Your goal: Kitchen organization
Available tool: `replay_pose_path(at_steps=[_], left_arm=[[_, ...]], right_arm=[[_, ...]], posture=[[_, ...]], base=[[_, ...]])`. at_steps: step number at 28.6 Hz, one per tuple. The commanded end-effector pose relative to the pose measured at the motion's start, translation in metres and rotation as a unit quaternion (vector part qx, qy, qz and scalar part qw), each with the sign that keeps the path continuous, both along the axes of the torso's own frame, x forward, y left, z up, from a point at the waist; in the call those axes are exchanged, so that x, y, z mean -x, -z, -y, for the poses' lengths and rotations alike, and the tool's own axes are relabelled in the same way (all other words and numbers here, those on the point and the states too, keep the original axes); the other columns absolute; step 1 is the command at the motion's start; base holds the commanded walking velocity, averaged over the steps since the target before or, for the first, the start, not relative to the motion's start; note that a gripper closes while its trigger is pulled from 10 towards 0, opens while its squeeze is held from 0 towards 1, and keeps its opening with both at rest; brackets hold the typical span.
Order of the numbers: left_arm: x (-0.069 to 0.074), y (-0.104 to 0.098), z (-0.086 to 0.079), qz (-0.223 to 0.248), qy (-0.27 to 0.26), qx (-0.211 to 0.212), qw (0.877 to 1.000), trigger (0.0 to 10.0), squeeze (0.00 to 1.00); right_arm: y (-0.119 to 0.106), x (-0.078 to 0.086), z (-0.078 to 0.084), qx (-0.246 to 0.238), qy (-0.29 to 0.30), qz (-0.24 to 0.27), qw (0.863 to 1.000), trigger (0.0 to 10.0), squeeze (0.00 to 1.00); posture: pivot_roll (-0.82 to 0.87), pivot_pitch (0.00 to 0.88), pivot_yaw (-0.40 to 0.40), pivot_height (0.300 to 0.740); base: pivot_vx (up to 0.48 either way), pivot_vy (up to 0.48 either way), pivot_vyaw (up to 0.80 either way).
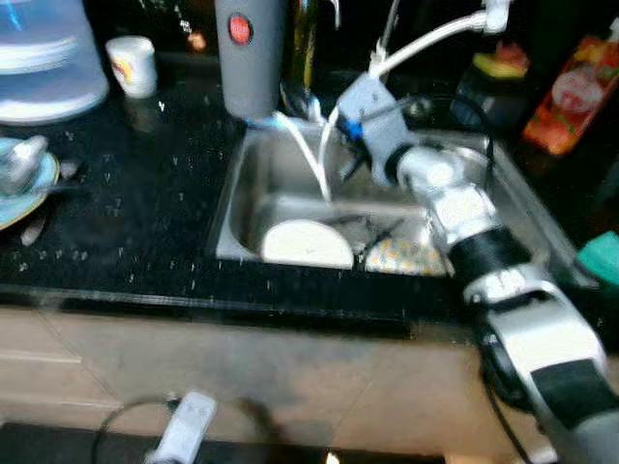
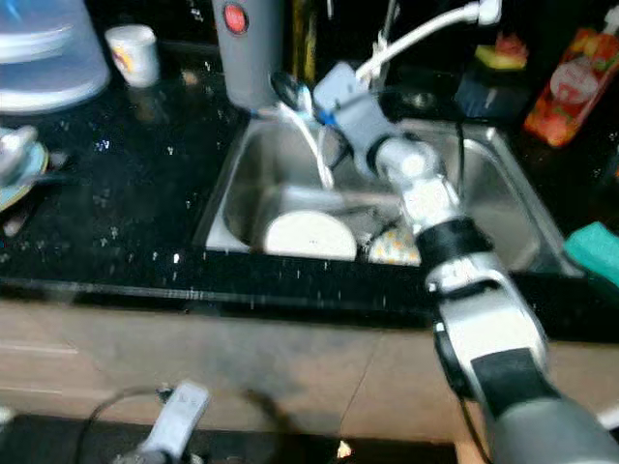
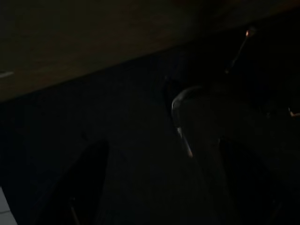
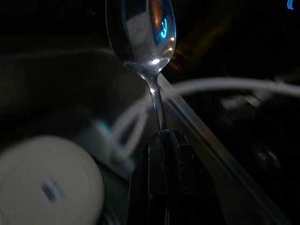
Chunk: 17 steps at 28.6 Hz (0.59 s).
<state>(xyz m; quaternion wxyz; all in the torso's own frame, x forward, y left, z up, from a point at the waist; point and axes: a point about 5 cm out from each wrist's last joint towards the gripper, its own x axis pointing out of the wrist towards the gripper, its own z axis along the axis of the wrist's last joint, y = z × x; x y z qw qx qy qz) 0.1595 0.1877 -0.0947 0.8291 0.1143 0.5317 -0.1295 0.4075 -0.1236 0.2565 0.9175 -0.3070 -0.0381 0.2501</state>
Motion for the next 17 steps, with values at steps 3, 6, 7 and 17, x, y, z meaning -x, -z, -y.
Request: replay_pose_path(at_steps=[3,6,7,17], left_arm=[[0.011,0.005,0.003,-0.023,0.001,0.003,1.0,10.0,0.0],[0.011,0.005,0.003,-0.024,0.002,0.002,1.0,10.0,0.0],[0.011,0.005,0.003,-0.024,0.002,0.001,1.0,10.0,0.0],[0.014,0.006,0.004,-0.027,0.008,0.0,1.0,10.0,0.0]], right_arm=[[0.01,0.002,-0.005,0.063,-0.017,-0.014,0.998,10.0,0.0],[0.012,0.001,-0.011,0.078,-0.016,-0.016,0.997,10.0,0.0],[0.014,0.0,-0.015,0.092,-0.018,-0.018,0.995,10.0,0.0],[0.061,0.005,-0.027,0.29,-0.065,-0.111,0.948,10.0,0.0]], posture=[[0.01,0.0,-0.073,0.74],[0.01,0.0,-0.073,0.74],[0.01,0.0,-0.075,0.74],[0.02,0.0,-0.088,0.74]], base=[[0.0,0.0,0.0],[0.0,0.0,0.0],[0.0,0.0,0.0],[0.0,0.0,0.0]])
